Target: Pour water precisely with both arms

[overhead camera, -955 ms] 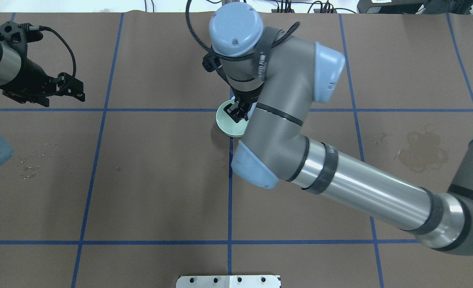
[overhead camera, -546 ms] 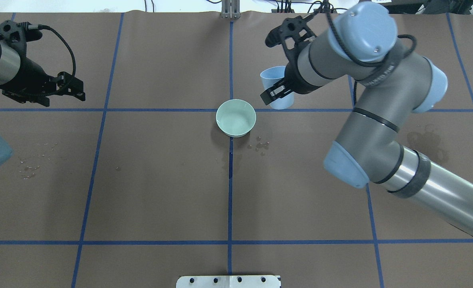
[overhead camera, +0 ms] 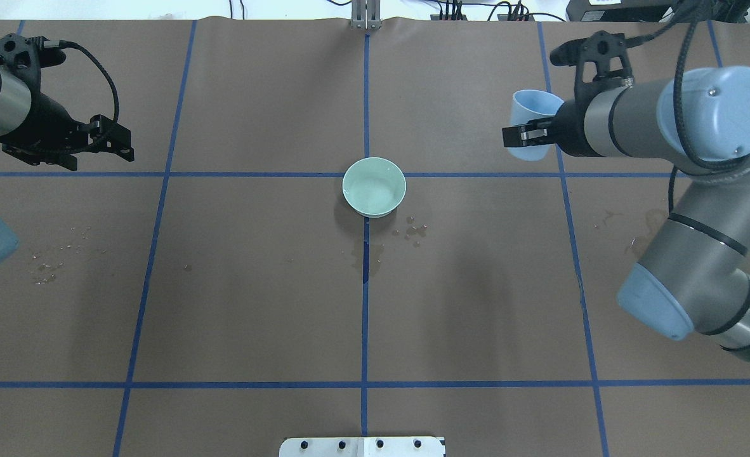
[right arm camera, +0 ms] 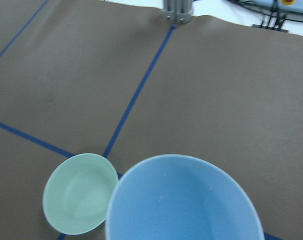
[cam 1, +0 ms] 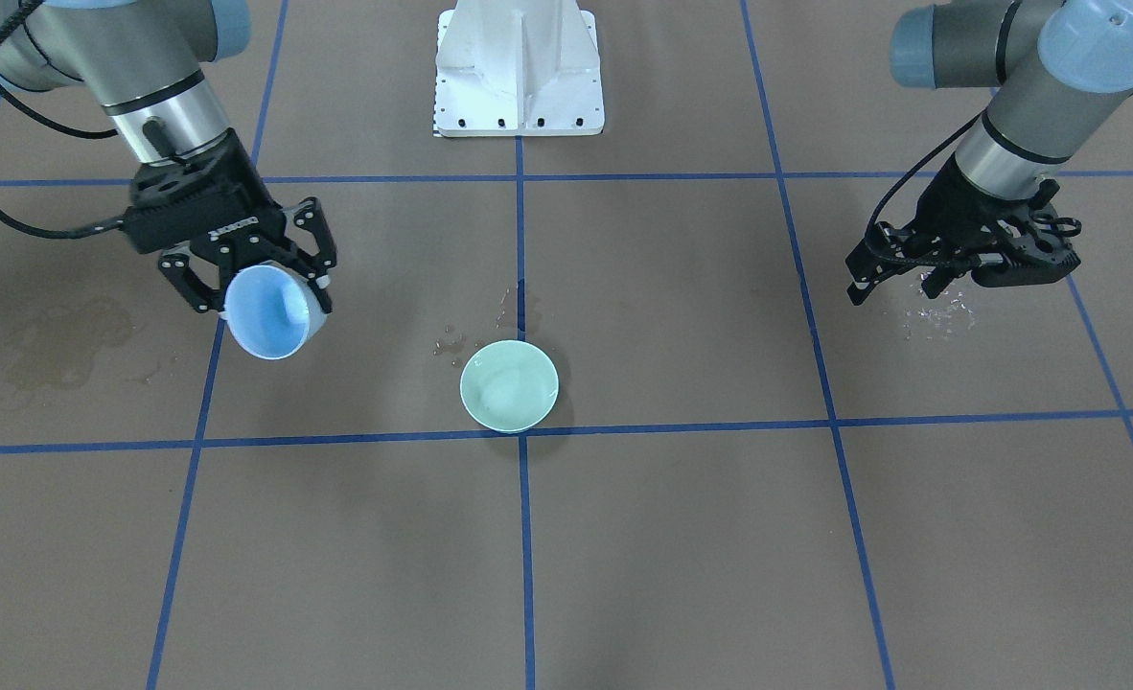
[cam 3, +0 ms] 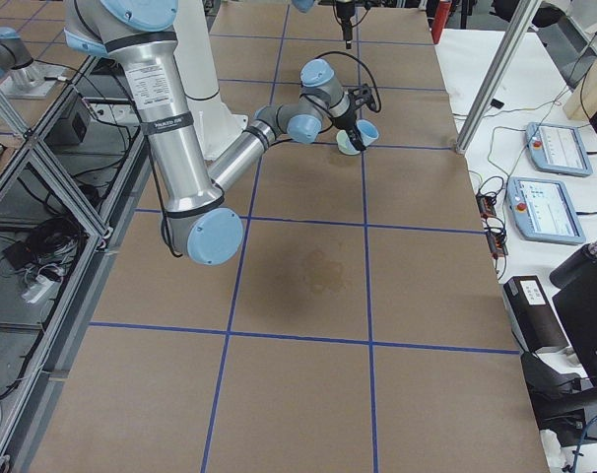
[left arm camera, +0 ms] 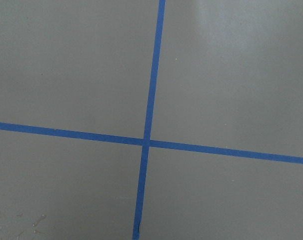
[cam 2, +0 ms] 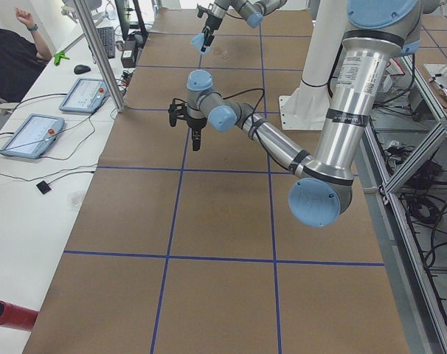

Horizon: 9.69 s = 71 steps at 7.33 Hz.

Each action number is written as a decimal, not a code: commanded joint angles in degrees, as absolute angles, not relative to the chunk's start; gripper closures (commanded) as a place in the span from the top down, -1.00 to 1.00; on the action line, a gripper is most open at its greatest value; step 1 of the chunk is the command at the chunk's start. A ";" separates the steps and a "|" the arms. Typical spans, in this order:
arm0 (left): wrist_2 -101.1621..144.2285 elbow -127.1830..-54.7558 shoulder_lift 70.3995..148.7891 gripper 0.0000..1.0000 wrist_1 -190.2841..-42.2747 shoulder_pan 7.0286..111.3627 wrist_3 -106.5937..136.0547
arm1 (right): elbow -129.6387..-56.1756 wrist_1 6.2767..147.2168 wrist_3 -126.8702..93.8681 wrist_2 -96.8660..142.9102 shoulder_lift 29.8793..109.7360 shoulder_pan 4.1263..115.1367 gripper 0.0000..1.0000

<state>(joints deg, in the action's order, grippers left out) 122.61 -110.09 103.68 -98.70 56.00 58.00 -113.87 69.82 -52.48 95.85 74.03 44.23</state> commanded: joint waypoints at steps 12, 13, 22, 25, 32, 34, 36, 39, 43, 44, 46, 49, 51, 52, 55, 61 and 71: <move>122.61 -109.86 103.45 1.00 -98.70 55.64 58.01 | -89.51 20.25 -75.50 48.44 109.95 27.79 -1.00; 122.52 -109.86 103.45 1.00 -98.70 55.63 58.01 | -87.73 19.43 -75.50 48.08 108.99 27.25 -1.00; 122.61 -110.04 103.36 1.00 -98.70 55.63 58.01 | -83.76 18.11 -74.71 46.49 107.23 24.87 -0.65; 122.52 -109.86 103.36 1.00 -98.70 55.63 58.01 | -83.06 17.76 -74.44 46.32 107.23 24.52 0.74; 122.61 -109.60 103.45 1.00 -98.70 55.63 57.92 | -83.41 9.58 -69.35 47.55 110.92 24.61 0.98; 122.61 -109.51 103.36 1.00 -98.70 55.63 58.01 | -83.93 9.49 -69.35 47.55 110.92 24.43 0.98; 122.61 -109.51 103.36 1.00 -98.61 55.63 57.92 | -84.55 9.49 -69.43 47.55 110.92 24.17 0.98; 122.69 -109.51 103.36 1.00 -98.70 55.63 57.92 | -84.90 9.41 -69.43 47.72 110.92 24.00 0.98; 122.78 -109.69 103.36 1.00 -98.61 55.63 57.92 | -87.01 8.18 -69.35 47.81 114.08 23.20 0.98; 122.78 -109.95 103.36 1.00 -98.61 55.72 58.09 | -87.01 7.91 -69.35 47.81 114.34 23.12 0.98; 122.78 -110.04 103.36 1.00 -98.61 55.64 58.10 | -89.12 7.91 -69.26 48.16 115.65 23.12 0.98; 122.78 -109.78 103.36 1.00 -98.61 55.63 58.10 | -94.72 8.08 -66.37 50.44 118.11 23.29 0.98; 122.87 -109.69 103.80 1.00 -98.61 55.46 58.10 | -98.34 8.52 -62.69 52.64 118.83 23.73 0.98; 122.96 -109.60 104.23 1.00 -98.61 55.37 58.10 | -98.52 8.61 -61.71 55.87 118.83 26.34 0.98; 122.96 -109.34 108.00 1.00 -98.61 52.84 64.65 | -106.05 19.03 -55.47 70.09 117.86 38.37 0.98; 121.91 -92.84 130.75 1.00 -99.31 46.24 79.88 | -110.48 40.97 -36.87 117.86 106.83 74.39 0.98; 112.33 -72.70 139.83 0.93 -112.31 35.68 80.95 | -109.08 104.33 0.70 132.72 90.70 85.25 0.98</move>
<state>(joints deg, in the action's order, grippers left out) 112.82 -73.97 139.42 -111.52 35.80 80.95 -109.62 103.64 0.61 133.05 90.43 85.45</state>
